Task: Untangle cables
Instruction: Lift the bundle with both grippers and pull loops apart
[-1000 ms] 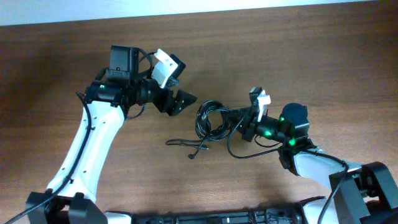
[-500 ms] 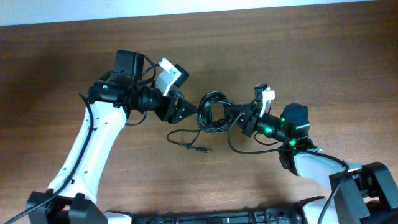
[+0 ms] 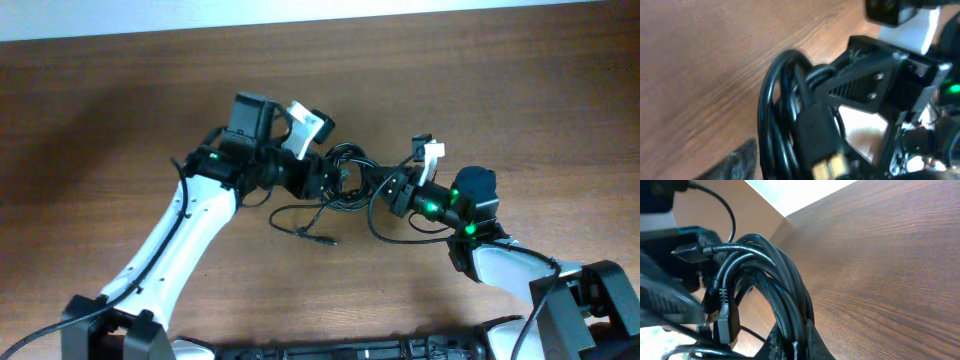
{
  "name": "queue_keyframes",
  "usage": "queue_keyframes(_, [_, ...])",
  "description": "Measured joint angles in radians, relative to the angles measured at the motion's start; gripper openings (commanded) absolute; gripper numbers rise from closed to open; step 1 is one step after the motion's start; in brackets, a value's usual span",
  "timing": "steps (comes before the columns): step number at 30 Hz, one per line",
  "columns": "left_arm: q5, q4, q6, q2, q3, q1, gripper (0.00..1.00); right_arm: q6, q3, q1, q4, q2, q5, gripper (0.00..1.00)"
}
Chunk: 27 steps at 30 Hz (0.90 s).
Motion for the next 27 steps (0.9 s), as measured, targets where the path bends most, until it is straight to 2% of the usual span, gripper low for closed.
queue_keyframes(4, [-0.077,-0.061,-0.007,0.000,-0.001,0.003,0.47,0.000,0.000,0.000,0.000,0.000,-0.003,0.04])
queue_keyframes(10, [-0.072,-0.137,-0.014,0.000,-0.001,0.011,0.55,0.027,0.000,0.000,0.000,0.000,-0.003,0.04])
queue_keyframes(11, [-0.069,-0.139,-0.015,0.000,-0.001,0.013,0.53,0.051,0.000,0.000,0.008,0.000,-0.003,0.04])
queue_keyframes(12, [-0.066,-0.137,-0.018,0.000,-0.001,0.016,0.44,0.076,0.000,0.000,0.023,0.000,0.000,0.04])
queue_keyframes(13, [-0.063,-0.128,-0.021,0.000,-0.001,0.017,0.29,0.101,0.000,0.000,0.039,0.000,0.002,0.04])
queue_keyframes(15, [-0.056,-0.111,-0.031,0.000,-0.001,0.014,0.09,0.129,0.000,0.000,0.050,0.000,0.006,0.04])
queue_keyframes(17, [-0.059,-0.099,-0.042,0.000,-0.001,0.010,0.10,0.144,0.000,0.000,0.068,0.000,0.013,0.04])
queue_keyframes(19, [-0.064,-0.094,-0.053,0.000,-0.001,0.011,0.19,0.162,-0.001,-0.001,0.096,0.000,0.016,0.04])
queue_keyframes(21, [-0.062,-0.092,-0.056,0.000,-0.001,0.011,0.22,0.179,-0.002,-0.001,0.135,0.000,0.018,0.04])
queue_keyframes(22, [-0.061,-0.092,-0.055,0.000,-0.001,0.010,0.21,0.183,-0.002,-0.002,0.138,0.000,0.018,0.04])
queue_keyframes(24, [-0.055,-0.085,-0.055,0.000,-0.001,0.010,0.00,0.194,-0.002,-0.003,0.143,0.000,0.022,0.04])
queue_keyframes(26, [-0.055,-0.077,-0.061,0.000,-0.001,0.010,0.00,0.212,-0.002,-0.003,0.143,0.000,0.028,0.07])
queue_keyframes(27, [-0.055,-0.072,-0.060,0.000,-0.001,0.011,0.00,0.217,-0.002,-0.003,0.143,0.000,0.031,0.14])
